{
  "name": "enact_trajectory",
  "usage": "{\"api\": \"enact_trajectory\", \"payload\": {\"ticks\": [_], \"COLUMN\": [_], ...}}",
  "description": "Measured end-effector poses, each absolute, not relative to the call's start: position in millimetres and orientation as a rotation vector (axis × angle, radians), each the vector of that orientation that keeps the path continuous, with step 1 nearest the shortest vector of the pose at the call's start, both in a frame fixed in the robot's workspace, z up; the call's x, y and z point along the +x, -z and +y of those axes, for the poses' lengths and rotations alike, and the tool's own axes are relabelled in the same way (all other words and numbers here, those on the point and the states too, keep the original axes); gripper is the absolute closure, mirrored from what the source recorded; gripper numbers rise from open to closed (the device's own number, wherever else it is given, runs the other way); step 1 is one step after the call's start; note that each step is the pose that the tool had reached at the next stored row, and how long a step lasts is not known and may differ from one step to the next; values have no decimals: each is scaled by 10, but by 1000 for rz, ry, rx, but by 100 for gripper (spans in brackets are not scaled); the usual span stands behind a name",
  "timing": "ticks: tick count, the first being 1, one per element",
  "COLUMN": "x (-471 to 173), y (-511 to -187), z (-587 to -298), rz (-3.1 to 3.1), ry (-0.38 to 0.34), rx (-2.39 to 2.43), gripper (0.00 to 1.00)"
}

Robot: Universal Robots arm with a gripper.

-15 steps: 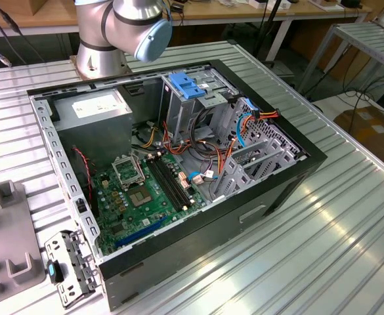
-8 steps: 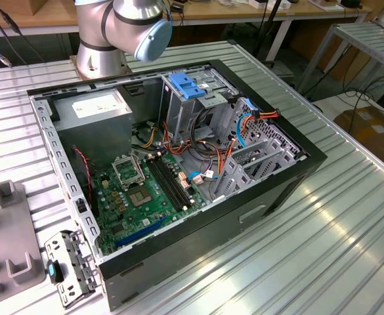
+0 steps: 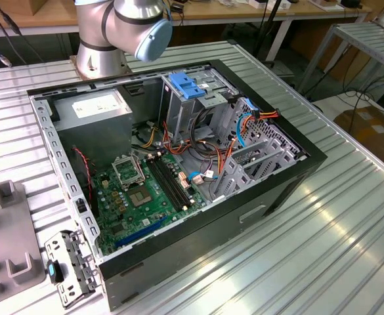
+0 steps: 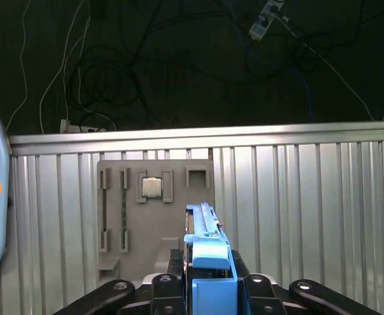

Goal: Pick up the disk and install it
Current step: 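Pick up the disk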

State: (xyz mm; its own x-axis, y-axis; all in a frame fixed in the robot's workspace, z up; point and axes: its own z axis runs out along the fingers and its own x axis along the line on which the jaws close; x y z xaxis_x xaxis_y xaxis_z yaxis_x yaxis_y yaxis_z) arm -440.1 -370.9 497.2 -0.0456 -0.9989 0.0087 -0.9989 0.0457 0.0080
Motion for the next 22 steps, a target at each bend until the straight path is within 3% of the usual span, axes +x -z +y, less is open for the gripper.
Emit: {"api": "enact_trajectory", "payload": {"ticks": [22], "x": [-4143], "y": [-4971], "z": [-3712], "rz": [-2263], "ry": [0], "rx": [2162], "gripper": [63]}}
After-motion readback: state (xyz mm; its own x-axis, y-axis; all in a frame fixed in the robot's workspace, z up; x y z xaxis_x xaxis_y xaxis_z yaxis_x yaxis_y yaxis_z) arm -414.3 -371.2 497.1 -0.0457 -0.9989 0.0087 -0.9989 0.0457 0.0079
